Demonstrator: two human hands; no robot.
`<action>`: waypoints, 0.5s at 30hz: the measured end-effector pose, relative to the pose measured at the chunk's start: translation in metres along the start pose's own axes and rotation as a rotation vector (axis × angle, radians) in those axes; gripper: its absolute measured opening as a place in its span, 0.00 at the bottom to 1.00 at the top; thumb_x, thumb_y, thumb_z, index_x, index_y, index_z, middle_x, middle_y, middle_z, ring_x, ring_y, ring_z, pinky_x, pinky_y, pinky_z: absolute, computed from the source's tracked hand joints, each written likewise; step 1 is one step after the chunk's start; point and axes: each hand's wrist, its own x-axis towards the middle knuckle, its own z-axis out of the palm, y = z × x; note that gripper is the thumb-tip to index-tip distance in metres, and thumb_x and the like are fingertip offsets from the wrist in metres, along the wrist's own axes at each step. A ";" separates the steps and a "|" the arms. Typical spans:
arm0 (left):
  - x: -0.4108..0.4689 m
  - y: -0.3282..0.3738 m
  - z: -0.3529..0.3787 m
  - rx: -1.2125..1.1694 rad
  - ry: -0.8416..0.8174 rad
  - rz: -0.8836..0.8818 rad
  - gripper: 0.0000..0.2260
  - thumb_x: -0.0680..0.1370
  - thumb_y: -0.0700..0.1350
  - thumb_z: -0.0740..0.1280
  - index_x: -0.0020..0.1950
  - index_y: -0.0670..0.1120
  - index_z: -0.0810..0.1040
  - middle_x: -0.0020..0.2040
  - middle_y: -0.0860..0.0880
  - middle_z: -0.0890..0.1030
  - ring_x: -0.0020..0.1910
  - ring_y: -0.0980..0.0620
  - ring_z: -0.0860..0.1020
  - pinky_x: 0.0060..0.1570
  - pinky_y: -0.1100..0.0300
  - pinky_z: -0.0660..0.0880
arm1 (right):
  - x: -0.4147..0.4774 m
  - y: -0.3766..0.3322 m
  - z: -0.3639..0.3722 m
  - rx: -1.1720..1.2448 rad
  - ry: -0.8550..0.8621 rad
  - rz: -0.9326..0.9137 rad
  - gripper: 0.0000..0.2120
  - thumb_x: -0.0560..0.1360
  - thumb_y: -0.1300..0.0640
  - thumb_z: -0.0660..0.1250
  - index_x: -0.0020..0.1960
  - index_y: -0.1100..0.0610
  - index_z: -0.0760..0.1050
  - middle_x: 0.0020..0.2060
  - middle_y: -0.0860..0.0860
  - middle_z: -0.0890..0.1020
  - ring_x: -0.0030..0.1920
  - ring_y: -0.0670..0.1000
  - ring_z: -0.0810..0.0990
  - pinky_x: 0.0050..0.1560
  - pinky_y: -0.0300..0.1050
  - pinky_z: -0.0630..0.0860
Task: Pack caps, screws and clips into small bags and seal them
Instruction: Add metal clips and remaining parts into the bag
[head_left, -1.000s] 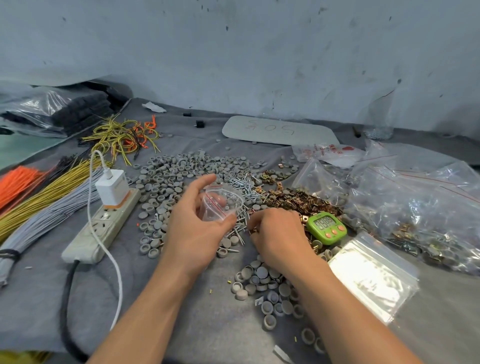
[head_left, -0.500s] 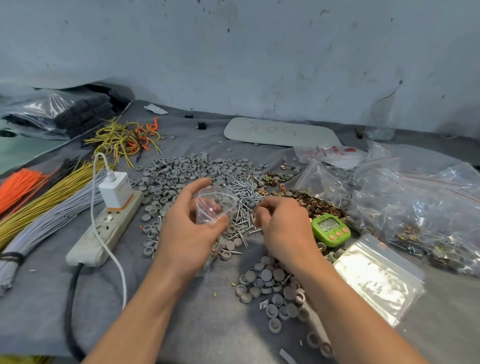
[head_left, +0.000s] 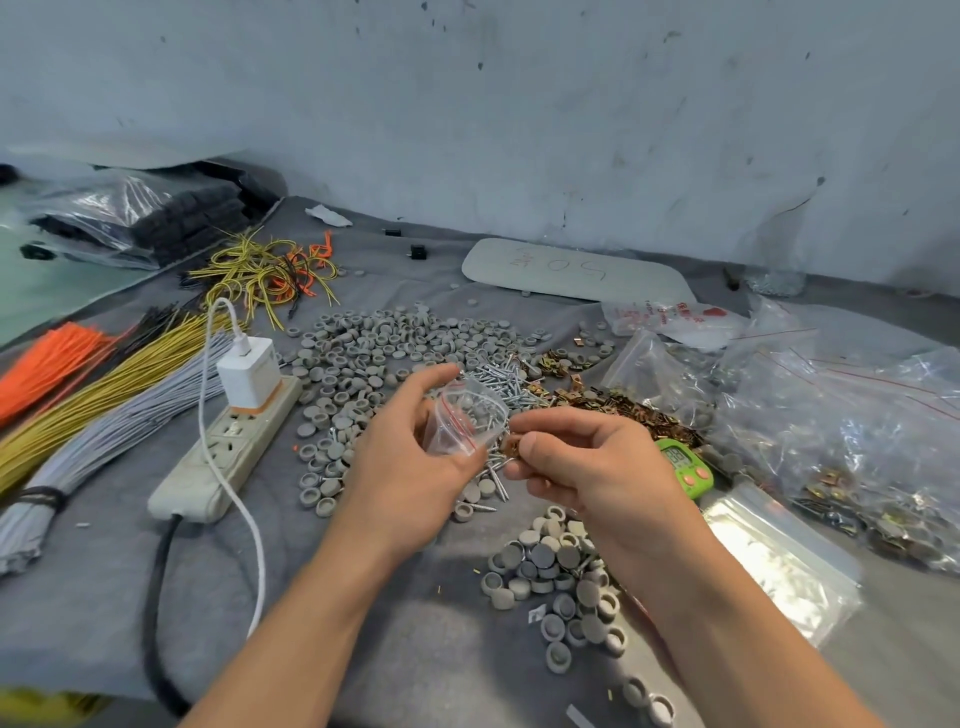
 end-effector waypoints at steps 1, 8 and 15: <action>0.000 0.001 0.000 0.014 -0.001 -0.001 0.30 0.68 0.49 0.76 0.68 0.63 0.74 0.43 0.59 0.84 0.39 0.56 0.83 0.44 0.49 0.82 | 0.000 -0.001 0.000 0.071 -0.002 0.043 0.10 0.75 0.70 0.72 0.44 0.58 0.88 0.39 0.60 0.86 0.37 0.52 0.87 0.36 0.37 0.80; -0.001 0.003 0.003 0.126 -0.003 0.016 0.29 0.72 0.40 0.78 0.67 0.63 0.75 0.43 0.53 0.84 0.39 0.47 0.82 0.40 0.45 0.81 | 0.001 -0.009 -0.002 0.415 -0.037 0.217 0.06 0.66 0.64 0.73 0.40 0.61 0.88 0.38 0.59 0.84 0.33 0.50 0.84 0.31 0.37 0.80; -0.007 0.007 0.005 0.358 -0.043 0.111 0.33 0.71 0.39 0.77 0.65 0.70 0.73 0.42 0.55 0.83 0.40 0.54 0.82 0.39 0.56 0.80 | 0.004 -0.008 0.001 0.583 0.029 0.369 0.04 0.65 0.65 0.73 0.36 0.64 0.86 0.36 0.59 0.84 0.26 0.47 0.81 0.25 0.35 0.77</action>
